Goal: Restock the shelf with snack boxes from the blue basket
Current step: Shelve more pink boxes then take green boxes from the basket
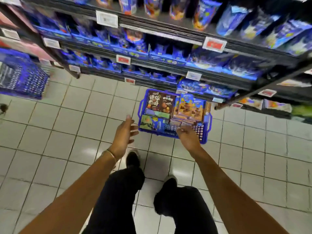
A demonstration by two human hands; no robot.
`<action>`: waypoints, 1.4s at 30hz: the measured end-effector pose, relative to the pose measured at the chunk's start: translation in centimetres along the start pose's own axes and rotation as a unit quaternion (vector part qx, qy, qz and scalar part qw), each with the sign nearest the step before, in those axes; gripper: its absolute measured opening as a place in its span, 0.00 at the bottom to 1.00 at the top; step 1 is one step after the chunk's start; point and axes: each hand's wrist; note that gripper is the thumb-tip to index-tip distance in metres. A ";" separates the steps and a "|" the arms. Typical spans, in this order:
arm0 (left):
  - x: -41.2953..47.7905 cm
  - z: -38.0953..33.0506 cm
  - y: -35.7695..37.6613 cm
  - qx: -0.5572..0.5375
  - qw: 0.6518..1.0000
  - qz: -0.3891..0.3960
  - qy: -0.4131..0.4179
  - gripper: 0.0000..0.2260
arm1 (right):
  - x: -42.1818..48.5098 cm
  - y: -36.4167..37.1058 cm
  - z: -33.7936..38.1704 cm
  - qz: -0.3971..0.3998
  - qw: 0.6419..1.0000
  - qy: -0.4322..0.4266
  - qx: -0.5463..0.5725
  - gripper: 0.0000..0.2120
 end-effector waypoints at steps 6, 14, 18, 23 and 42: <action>13.9 5.9 7.6 0.008 1.000 -0.016 0.015 0.25 | 12.5 8.8 -6.6 0.003 0.994 -0.106 -0.033 0.08; 26.7 9.1 13.4 -0.022 0.990 -0.041 0.133 0.28 | 24.6 17.0 -13.8 -0.018 0.934 -0.330 -0.134 0.27; 28.6 9.4 14.2 -0.028 0.979 -0.069 0.192 0.25 | 26.6 17.6 -15.7 -0.028 0.934 -0.350 -0.070 0.19; 26.7 8.2 14.7 -0.001 0.959 -0.039 0.281 0.18 | 25.5 15.7 -13.8 -0.017 0.934 -0.358 0.011 0.12; 25.8 8.7 11.6 0.005 0.892 0.026 0.451 0.11 | 19.6 16.1 -11.6 -0.008 0.972 -0.151 0.181 0.13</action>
Point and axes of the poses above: each hand's wrist, its own x-axis towards the middle knuckle, its own y-axis out of the palm, z = x × y, and after that the axes turned 11 degrees about -z, right-handed
